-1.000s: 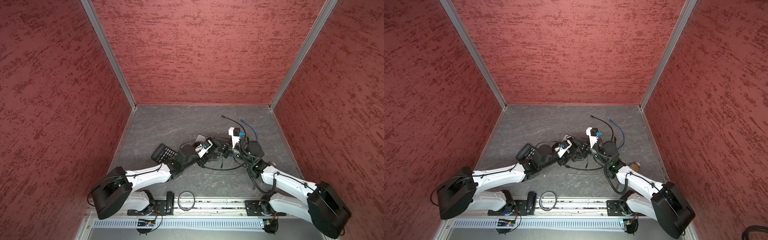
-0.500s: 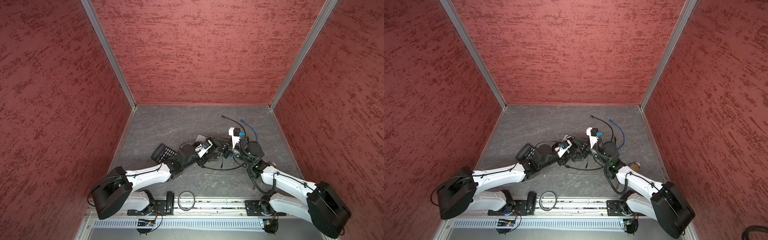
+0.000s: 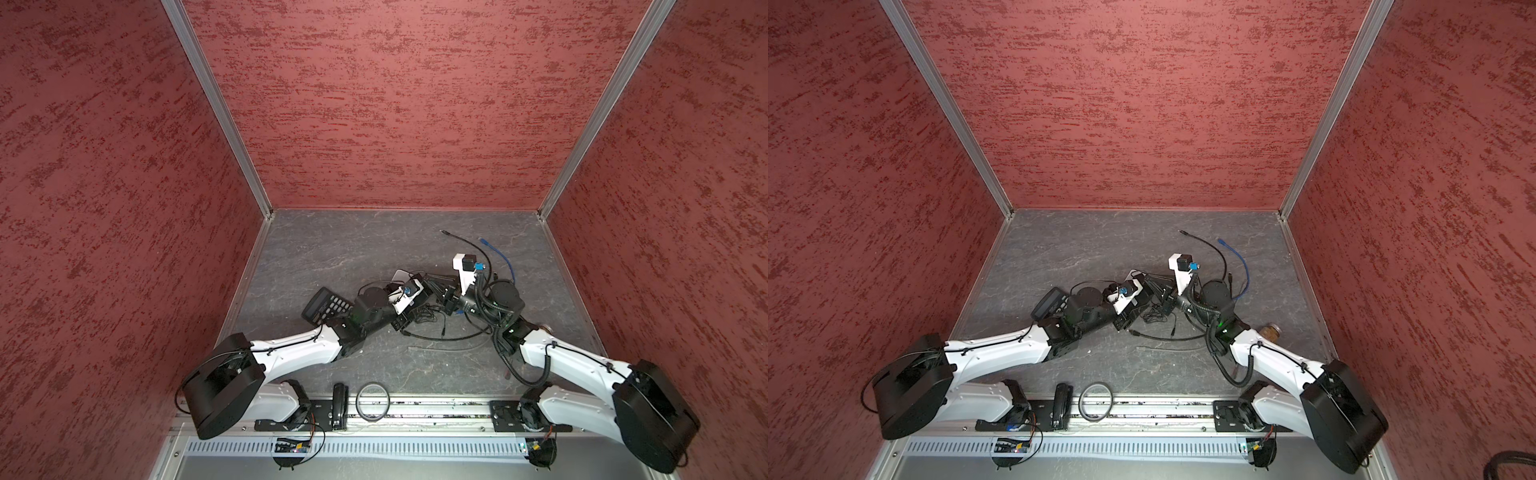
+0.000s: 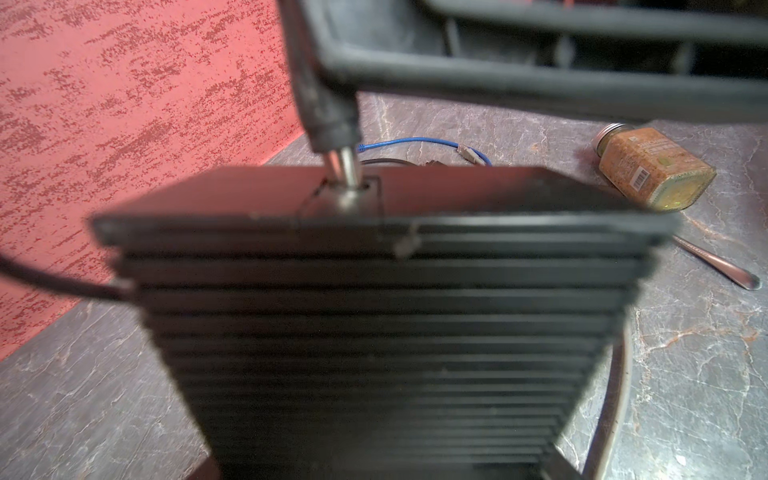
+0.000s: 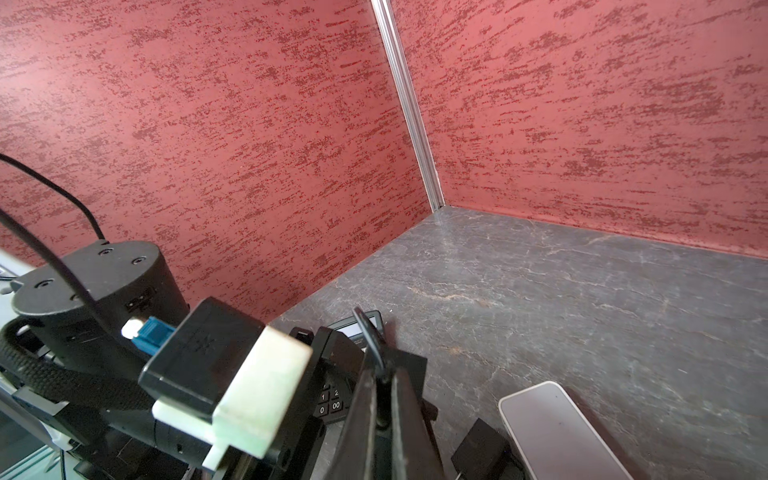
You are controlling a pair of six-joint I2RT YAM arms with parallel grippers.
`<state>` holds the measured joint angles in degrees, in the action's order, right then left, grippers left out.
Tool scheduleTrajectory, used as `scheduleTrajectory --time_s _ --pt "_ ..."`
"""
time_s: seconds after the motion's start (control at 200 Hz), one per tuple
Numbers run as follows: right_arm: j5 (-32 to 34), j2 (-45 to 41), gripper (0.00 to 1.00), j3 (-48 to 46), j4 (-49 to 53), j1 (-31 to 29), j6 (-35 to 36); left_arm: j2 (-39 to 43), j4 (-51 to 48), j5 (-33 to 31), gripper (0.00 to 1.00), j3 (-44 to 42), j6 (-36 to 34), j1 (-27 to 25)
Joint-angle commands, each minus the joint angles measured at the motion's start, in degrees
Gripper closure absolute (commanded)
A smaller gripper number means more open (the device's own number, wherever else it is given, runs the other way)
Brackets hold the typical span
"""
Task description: Insert the plug into the switch port
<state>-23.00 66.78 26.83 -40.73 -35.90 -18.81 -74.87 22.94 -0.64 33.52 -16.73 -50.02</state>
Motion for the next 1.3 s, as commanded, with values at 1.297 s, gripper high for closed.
scheduleTrajectory --time_s 1.297 --pt "-0.3 7.3 0.92 0.2 25.9 -5.1 0.9 6.5 28.1 6.8 1.0 4.8 3.3 2.8"
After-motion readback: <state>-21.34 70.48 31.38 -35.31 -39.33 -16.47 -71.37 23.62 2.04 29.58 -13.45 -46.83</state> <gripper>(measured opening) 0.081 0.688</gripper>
